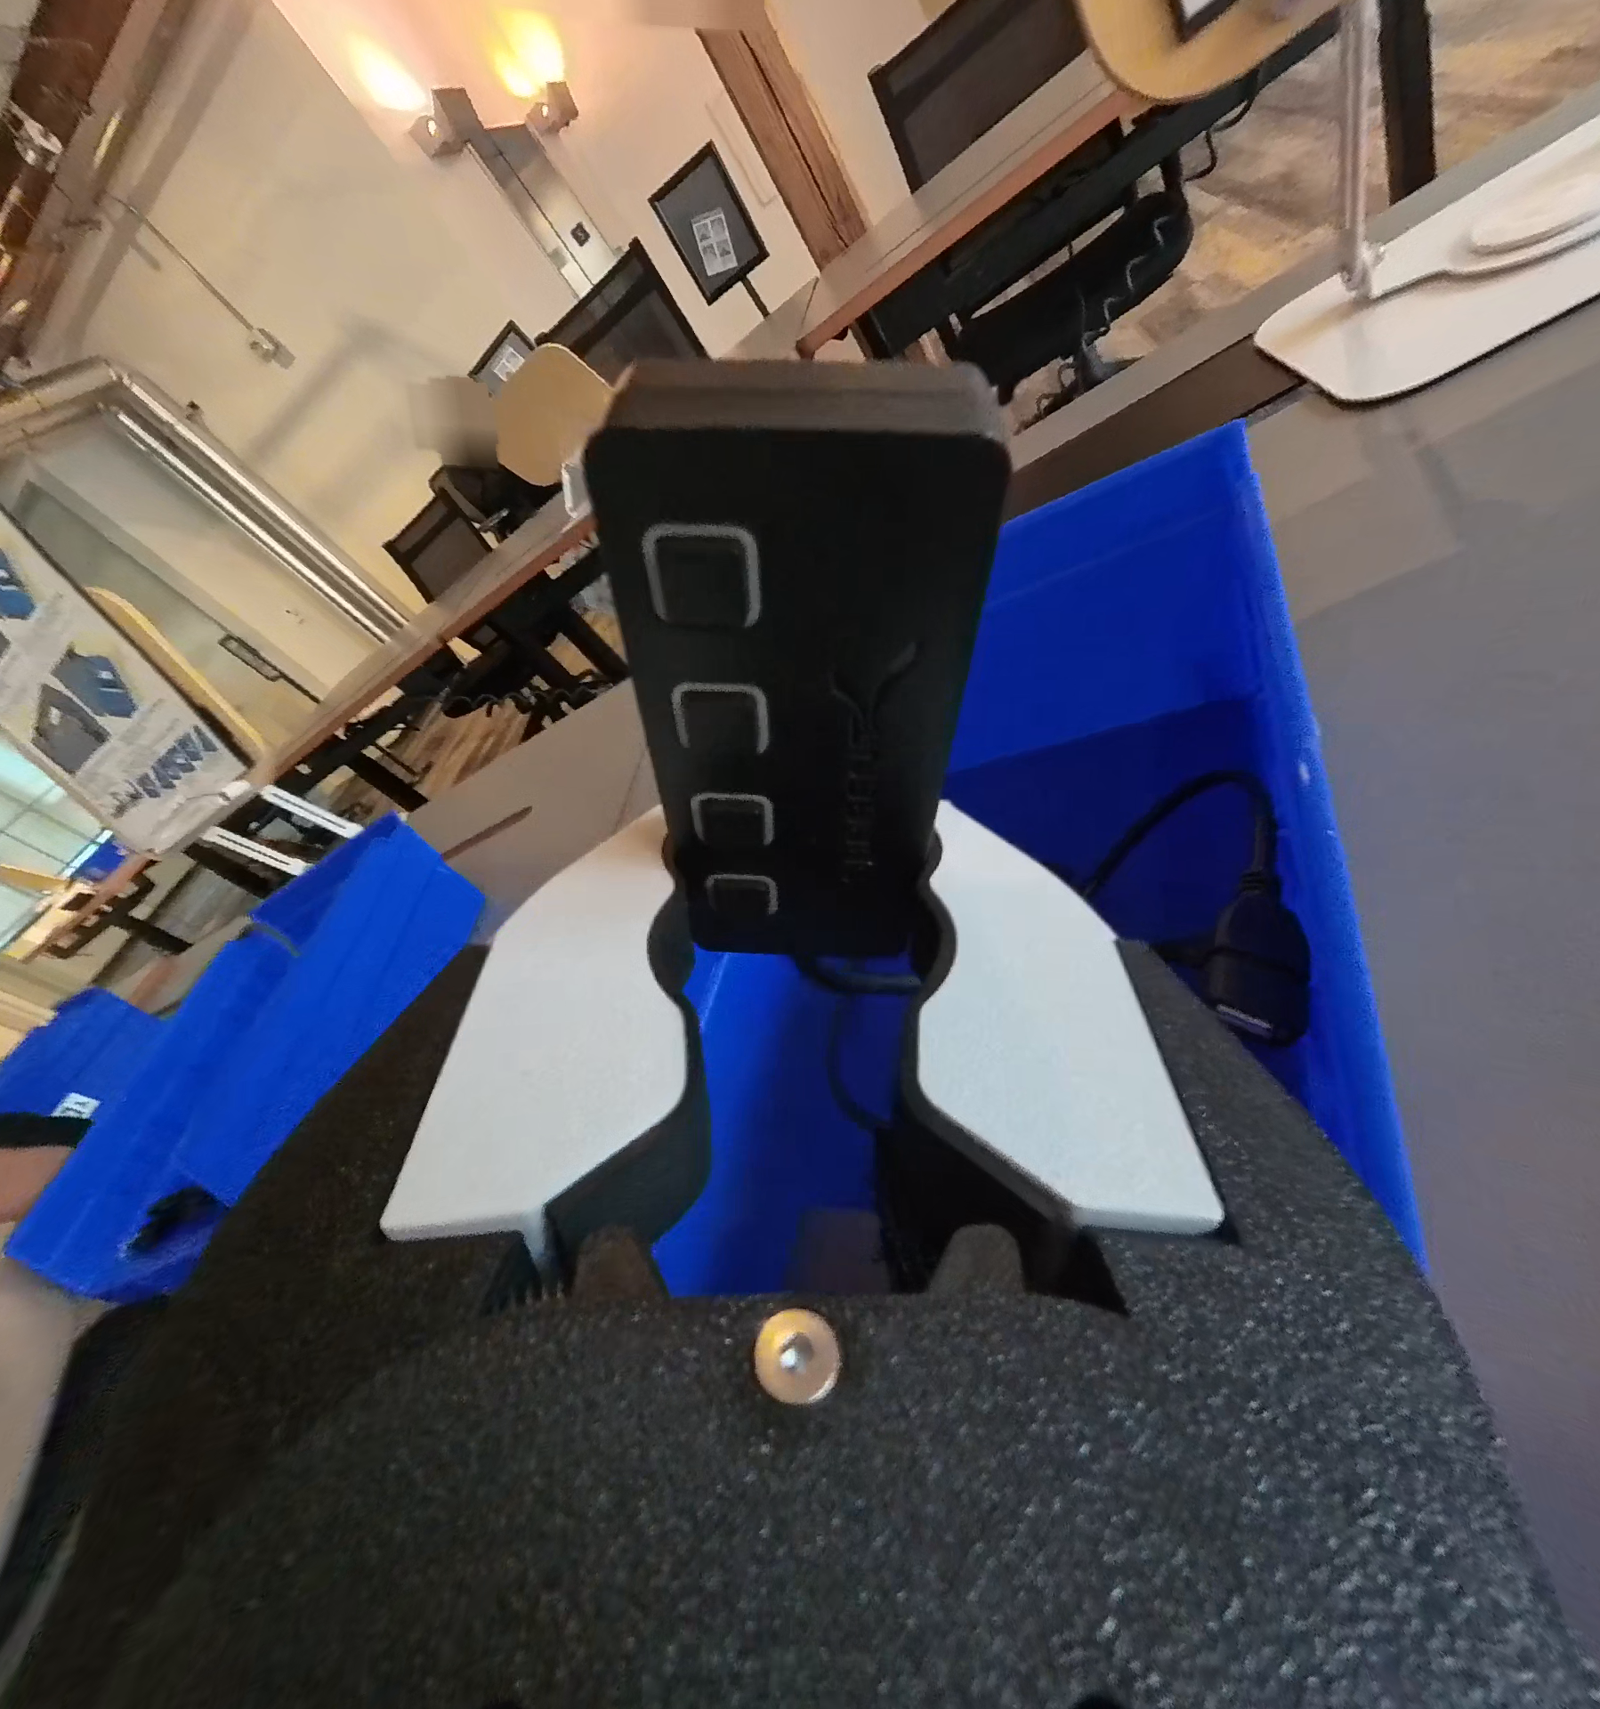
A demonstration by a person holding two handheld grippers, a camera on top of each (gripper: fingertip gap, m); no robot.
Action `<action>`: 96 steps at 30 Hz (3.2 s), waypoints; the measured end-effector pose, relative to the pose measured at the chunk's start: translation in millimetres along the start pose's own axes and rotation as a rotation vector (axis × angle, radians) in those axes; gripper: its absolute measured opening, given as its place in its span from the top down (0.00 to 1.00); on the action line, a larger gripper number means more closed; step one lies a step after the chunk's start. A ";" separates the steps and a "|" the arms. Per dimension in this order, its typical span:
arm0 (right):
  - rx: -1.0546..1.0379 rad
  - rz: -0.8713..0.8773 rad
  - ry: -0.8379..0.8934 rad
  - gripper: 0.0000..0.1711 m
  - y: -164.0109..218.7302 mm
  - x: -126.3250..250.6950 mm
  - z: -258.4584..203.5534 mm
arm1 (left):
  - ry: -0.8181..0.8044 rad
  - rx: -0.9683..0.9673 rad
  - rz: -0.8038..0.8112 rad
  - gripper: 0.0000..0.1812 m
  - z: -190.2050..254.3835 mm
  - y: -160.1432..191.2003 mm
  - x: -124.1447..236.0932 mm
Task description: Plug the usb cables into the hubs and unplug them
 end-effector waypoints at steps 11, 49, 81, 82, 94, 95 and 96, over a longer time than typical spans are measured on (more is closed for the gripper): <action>-0.046 0.159 -0.207 0.31 -16.5 0.4 -52.6 | 0.196 0.136 -0.103 0.74 -31.5 14.8 23.7; -0.013 0.209 -0.188 0.37 -12.5 20.4 -47.7 | 0.629 -0.335 0.305 0.74 -116.3 -44.6 46.8; 0.039 0.393 -0.136 0.48 -25.7 60.0 -49.2 | 0.669 -0.073 1.084 0.76 -13.7 -313.7 186.6; 0.035 0.457 -0.144 0.50 -29.5 64.7 -51.5 | 0.754 -0.054 1.089 0.76 2.6 -316.4 186.7; -0.320 1.044 -0.392 0.73 -45.3 130.0 -46.4 | 1.474 0.024 0.881 0.77 199.6 -280.0 165.0; -0.356 1.019 -0.391 0.74 -42.9 129.9 -39.2 | 1.475 0.003 0.869 0.77 205.5 -274.4 162.5; -0.364 0.990 -0.395 0.73 -41.1 128.4 -35.1 | 1.477 -0.021 0.850 0.77 211.5 -268.8 160.5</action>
Point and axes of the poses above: each gripper's, where its closed fingertips meet, x back along the fingers, y out of its underside, z = x × y across the jaws, the point moved 9 cm from there along x, back along the fingers, and after that the axes turned 8 degrees about y, right-handed, at the moved point
